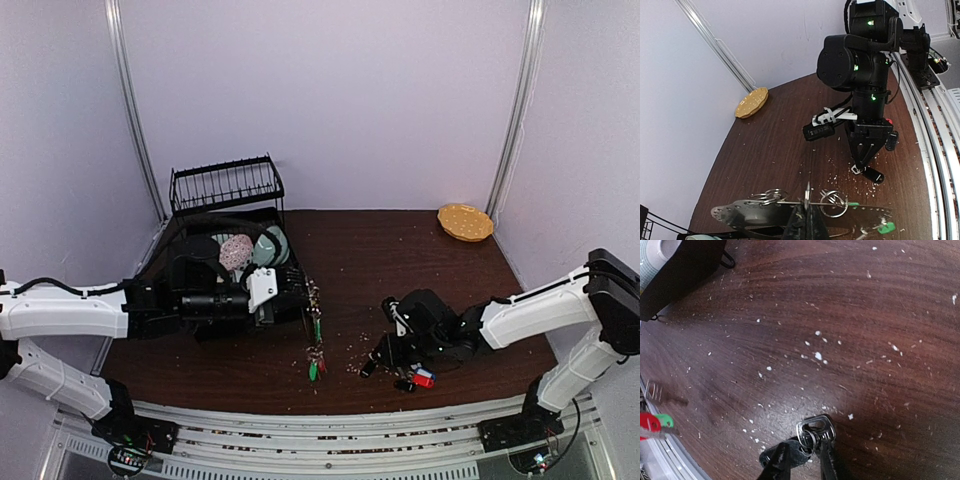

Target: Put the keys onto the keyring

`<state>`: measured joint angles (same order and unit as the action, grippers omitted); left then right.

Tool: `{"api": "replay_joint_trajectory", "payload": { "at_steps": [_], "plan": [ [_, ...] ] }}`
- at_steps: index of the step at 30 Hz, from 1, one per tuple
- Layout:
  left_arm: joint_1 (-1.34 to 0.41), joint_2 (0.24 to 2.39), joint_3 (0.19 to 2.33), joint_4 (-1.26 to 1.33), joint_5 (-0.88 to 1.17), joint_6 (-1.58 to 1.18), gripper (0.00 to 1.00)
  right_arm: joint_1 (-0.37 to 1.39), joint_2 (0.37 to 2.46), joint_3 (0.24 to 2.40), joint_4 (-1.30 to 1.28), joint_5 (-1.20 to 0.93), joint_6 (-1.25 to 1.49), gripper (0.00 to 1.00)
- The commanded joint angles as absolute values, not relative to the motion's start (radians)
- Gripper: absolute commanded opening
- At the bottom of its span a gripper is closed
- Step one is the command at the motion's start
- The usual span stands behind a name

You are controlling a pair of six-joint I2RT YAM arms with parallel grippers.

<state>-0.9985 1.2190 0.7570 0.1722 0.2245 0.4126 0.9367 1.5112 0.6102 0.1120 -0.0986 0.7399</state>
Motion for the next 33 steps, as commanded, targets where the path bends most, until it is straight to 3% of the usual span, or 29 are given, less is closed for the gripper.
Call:
{"api": "replay_joint_trajectory", "payload": {
  "at_steps": [1, 7, 15, 23, 33],
  "plan": [
    [-0.999, 1.196, 0.749, 0.264, 0.225, 0.412, 0.00, 0.941, 1.534, 0.640, 0.126, -0.105, 0.737, 0.19],
    [-0.999, 1.193, 0.749, 0.262, 0.221, 0.412, 0.00, 0.942, 1.551, 0.653, 0.089, -0.097, 0.727, 0.18],
    [-0.999, 1.191, 0.747, 0.265, 0.230, 0.411, 0.00, 0.945, 1.553, 0.654, 0.057, -0.085, 0.715, 0.24],
    [-0.999, 1.185, 0.746, 0.262, 0.226, 0.419, 0.00, 0.945, 1.598, 0.667, 0.090, -0.119, 0.710, 0.13],
    [-0.999, 1.190, 0.750, 0.255, 0.224, 0.421, 0.00, 0.953, 1.578, 0.737, -0.007, -0.056, 0.663, 0.14]
  ]
}}
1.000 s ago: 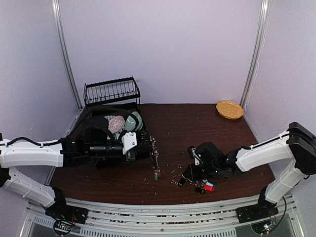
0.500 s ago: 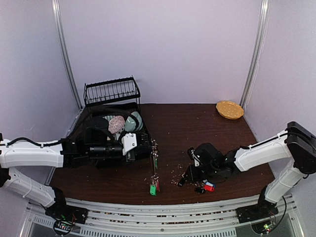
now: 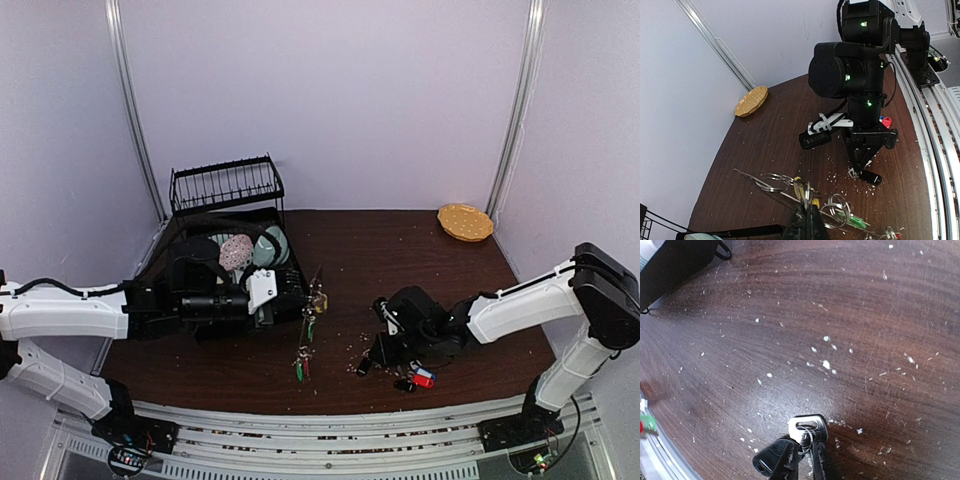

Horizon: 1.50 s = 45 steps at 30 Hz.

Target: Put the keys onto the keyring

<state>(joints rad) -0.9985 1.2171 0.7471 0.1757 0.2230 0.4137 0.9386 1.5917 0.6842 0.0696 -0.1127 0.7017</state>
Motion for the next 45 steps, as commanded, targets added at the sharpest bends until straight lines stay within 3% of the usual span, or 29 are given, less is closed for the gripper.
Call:
{"api": "replay_joint_trajectory", "payload": {
  "at_steps": [1, 26, 45],
  "plan": [
    [-0.999, 1.191, 0.751, 0.253, 0.224, 0.422, 0.00, 0.959, 1.576, 0.751, -0.029, -0.041, 0.657, 0.14],
    [-0.999, 1.173, 0.746, 0.248, 0.245, 0.427, 0.00, 0.987, 1.642, 0.761, -0.053, -0.001, 0.703, 0.19],
    [-0.999, 1.175, 0.748, 0.235, 0.244, 0.432, 0.00, 1.032, 1.706, 0.864, -0.138, 0.069, 0.652, 0.13]
  ]
}}
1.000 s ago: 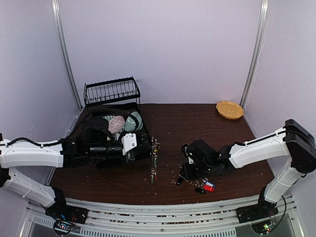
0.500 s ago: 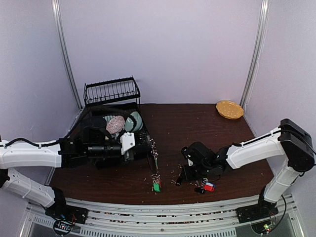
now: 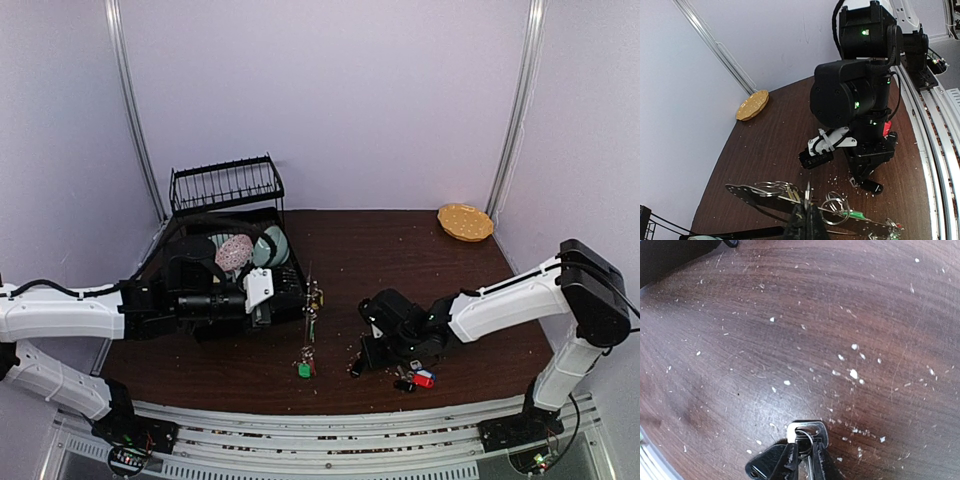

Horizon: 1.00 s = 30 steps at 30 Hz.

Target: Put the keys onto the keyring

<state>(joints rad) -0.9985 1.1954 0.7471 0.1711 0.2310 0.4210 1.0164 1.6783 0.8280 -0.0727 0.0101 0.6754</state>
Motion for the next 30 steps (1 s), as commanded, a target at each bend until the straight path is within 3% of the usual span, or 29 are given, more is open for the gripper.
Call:
{"api": "replay_joint_trajectory", "payload": {
  "at_steps": [1, 4, 23, 30],
  "plan": [
    [-0.999, 1.175, 0.749, 0.235, 0.244, 0.433, 0.00, 1.037, 1.712, 0.871, -0.147, 0.075, 0.646, 0.11],
    [-0.999, 1.175, 0.749, 0.232, 0.244, 0.433, 0.00, 1.044, 1.731, 0.898, -0.161, 0.080, 0.637, 0.05],
    [-0.999, 1.175, 0.749, 0.221, 0.241, 0.436, 0.00, 1.065, 1.760, 0.931, -0.148, 0.048, 0.595, 0.09],
    [-0.999, 1.175, 0.747, 0.220, 0.239, 0.438, 0.00, 1.064, 1.763, 0.907, -0.107, 0.038, 0.593, 0.00]
  ]
}}
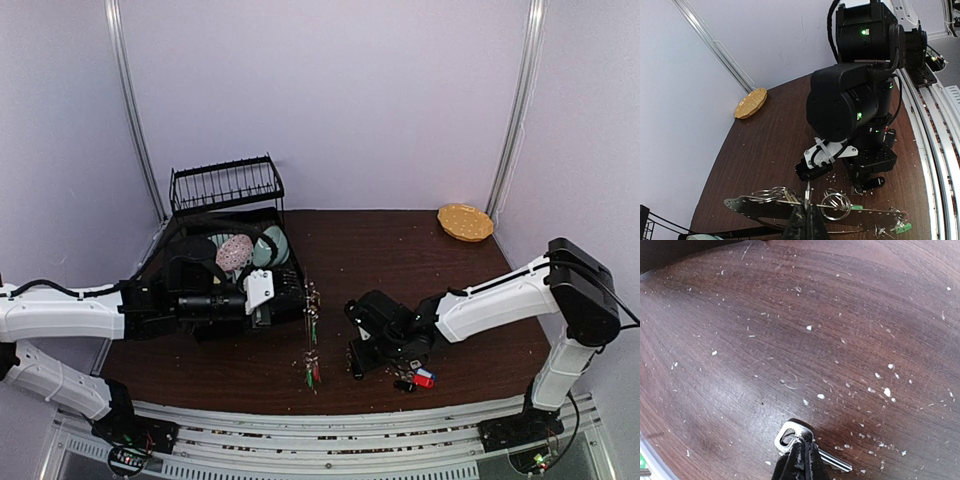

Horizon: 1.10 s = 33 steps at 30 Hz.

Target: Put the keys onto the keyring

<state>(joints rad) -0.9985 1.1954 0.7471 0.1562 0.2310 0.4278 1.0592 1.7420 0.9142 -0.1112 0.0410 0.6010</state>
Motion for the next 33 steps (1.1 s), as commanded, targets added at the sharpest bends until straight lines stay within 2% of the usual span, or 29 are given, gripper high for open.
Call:
{"api": "replay_joint_trajectory", "payload": {
  "at_steps": [1, 4, 15, 19, 21, 24, 25, 28, 33],
  "plan": [
    [-0.999, 1.175, 0.746, 0.219, 0.238, 0.439, 0.00, 1.064, 1.761, 0.907, -0.107, 0.037, 0.590, 0.00],
    [-0.999, 1.175, 0.746, 0.218, 0.236, 0.439, 0.00, 1.063, 1.733, 0.897, -0.088, 0.011, 0.569, 0.00],
    [-0.999, 1.187, 0.748, 0.211, 0.217, 0.456, 0.00, 0.993, 1.433, 0.746, 0.049, -0.164, 0.403, 0.00],
    [-0.999, 1.199, 0.749, 0.205, 0.203, 0.468, 0.00, 0.968, 1.389, 0.738, 0.000, -0.077, 0.414, 0.00],
    [-0.999, 1.204, 0.753, 0.197, 0.191, 0.473, 0.00, 0.963, 1.438, 0.757, -0.041, -0.059, 0.424, 0.06],
    [-0.999, 1.206, 0.755, 0.199, 0.197, 0.475, 0.00, 0.966, 1.553, 0.792, -0.020, -0.135, 0.492, 0.28],
    [-0.999, 1.206, 0.755, 0.198, 0.197, 0.473, 0.00, 0.971, 1.581, 0.800, -0.007, -0.144, 0.512, 0.32],
    [-0.999, 1.204, 0.753, 0.195, 0.196, 0.473, 0.00, 0.974, 1.621, 0.803, 0.007, -0.132, 0.529, 0.33],
    [-0.999, 1.203, 0.749, 0.194, 0.196, 0.474, 0.00, 0.986, 1.637, 0.806, 0.011, -0.136, 0.526, 0.27]
  ]
}}
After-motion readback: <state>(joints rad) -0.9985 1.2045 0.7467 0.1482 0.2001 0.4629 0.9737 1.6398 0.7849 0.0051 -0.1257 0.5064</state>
